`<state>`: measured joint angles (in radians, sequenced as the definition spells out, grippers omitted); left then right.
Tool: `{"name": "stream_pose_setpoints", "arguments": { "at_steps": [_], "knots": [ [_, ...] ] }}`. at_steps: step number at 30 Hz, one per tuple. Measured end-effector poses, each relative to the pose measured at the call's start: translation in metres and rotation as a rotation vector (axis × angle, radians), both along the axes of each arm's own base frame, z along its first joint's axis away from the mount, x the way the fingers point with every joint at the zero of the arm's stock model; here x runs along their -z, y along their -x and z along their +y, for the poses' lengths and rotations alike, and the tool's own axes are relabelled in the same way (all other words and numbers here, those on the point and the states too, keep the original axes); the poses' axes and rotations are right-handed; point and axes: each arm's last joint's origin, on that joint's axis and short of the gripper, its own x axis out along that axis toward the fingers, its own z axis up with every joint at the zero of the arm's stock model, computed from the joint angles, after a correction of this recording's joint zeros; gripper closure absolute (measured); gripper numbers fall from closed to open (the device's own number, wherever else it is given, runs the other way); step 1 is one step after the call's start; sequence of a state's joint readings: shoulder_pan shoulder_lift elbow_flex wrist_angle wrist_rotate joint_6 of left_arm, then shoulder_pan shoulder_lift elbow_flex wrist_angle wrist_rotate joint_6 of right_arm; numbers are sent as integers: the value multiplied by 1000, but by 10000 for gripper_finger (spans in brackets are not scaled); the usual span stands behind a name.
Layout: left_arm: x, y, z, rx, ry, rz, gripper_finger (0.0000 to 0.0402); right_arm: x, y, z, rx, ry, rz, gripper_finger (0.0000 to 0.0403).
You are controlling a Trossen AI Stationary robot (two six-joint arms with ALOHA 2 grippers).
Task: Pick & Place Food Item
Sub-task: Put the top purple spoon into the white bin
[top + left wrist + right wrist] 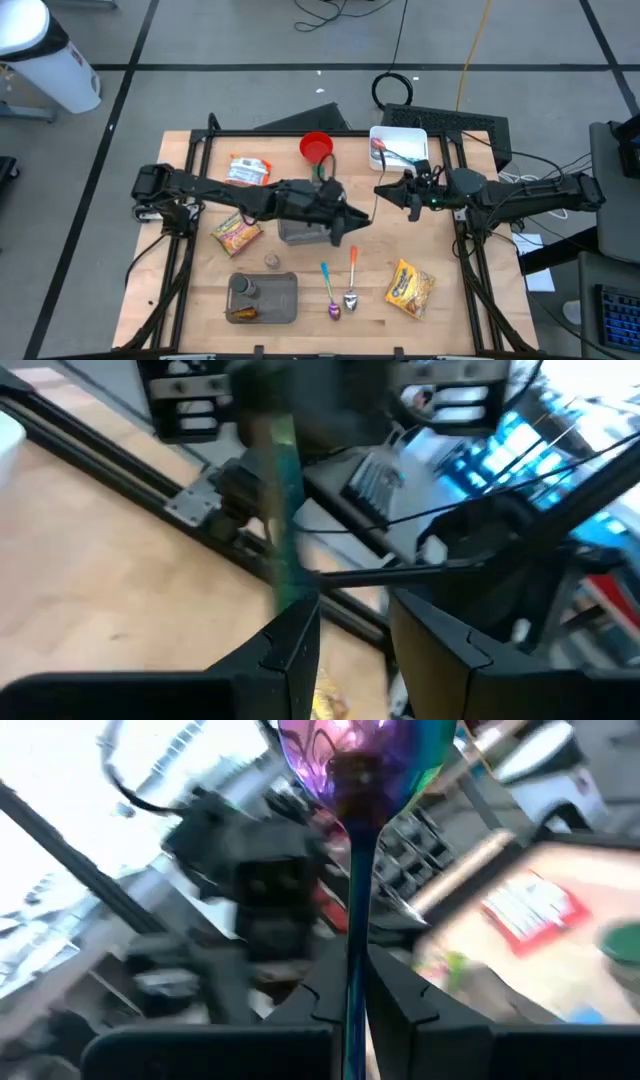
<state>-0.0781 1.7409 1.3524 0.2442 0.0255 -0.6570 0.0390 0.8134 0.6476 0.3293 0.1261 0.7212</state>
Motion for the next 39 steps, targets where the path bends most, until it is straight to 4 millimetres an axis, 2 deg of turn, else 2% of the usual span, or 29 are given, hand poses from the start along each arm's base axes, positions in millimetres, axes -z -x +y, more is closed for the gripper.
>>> {"name": "stream_pose_setpoints", "arguments": {
  "at_steps": [3, 13, 24, 27, 31, 39],
  "knots": [
    [-4, -7, 5, -10, -23, 9, 273, -5, 0, 1, -3, 0, -50, 395],
    [-5, -7, 16, -55, -24, 5, 273, -7, -2, 1, 0, 8, -78, 395],
    [-4, -7, 20, -61, -22, 7, 275, -3, -19, 1, 8, 27, -123, 395],
    [-5, -7, 19, -60, -19, 6, 296, -3, -21, 1, 7, 25, -134, 395],
    [-5, -7, 19, -58, -21, 5, 345, -3, -22, 1, 8, 32, -138, 395],
    [-5, -7, 19, -37, -15, 2, 346, -4, -22, 1, 6, 28, -143, 395]
  ]
}}
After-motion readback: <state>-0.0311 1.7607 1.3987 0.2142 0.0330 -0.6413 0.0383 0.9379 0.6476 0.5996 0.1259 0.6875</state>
